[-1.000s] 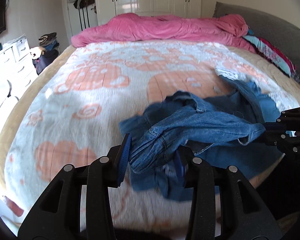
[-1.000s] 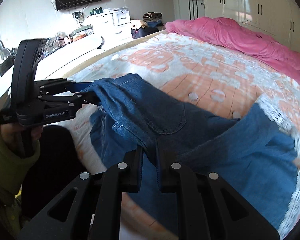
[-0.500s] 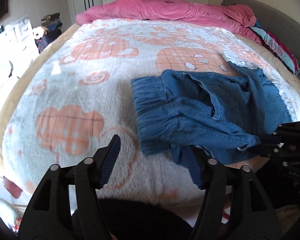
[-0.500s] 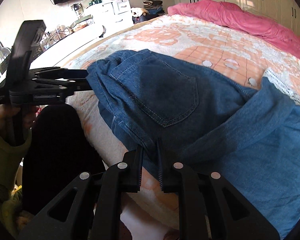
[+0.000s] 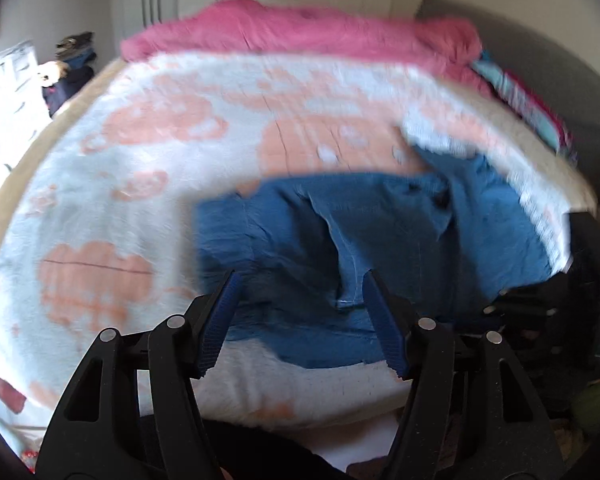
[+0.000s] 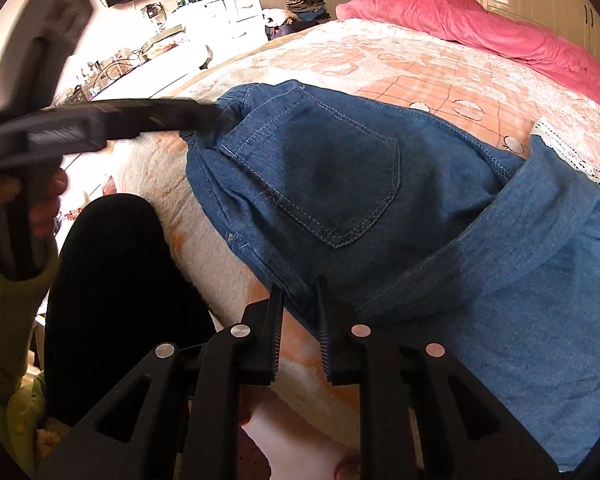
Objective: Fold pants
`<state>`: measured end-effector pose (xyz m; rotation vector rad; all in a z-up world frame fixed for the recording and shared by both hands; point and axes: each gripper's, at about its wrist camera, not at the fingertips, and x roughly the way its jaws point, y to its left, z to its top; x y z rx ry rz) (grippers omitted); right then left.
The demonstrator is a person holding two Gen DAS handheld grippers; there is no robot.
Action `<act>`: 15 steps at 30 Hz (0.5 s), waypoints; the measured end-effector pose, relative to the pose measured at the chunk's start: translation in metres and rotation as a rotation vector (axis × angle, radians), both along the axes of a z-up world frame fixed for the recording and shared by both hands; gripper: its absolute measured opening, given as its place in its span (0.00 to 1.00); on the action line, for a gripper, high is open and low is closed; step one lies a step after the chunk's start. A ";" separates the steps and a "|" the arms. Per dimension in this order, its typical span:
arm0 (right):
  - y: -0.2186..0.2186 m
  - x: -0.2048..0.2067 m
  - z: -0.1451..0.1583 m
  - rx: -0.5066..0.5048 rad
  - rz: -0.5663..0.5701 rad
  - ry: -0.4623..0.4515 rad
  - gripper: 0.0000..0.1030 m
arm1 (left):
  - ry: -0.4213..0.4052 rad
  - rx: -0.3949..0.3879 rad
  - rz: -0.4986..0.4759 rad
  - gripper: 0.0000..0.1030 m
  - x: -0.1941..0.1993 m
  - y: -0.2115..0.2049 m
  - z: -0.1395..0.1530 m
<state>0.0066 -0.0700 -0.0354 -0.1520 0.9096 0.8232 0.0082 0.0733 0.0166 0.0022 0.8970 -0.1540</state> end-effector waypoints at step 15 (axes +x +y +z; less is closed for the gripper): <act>-0.016 0.016 0.029 0.074 -0.072 -0.020 0.34 | 0.047 0.052 0.033 0.54 0.007 0.001 -0.029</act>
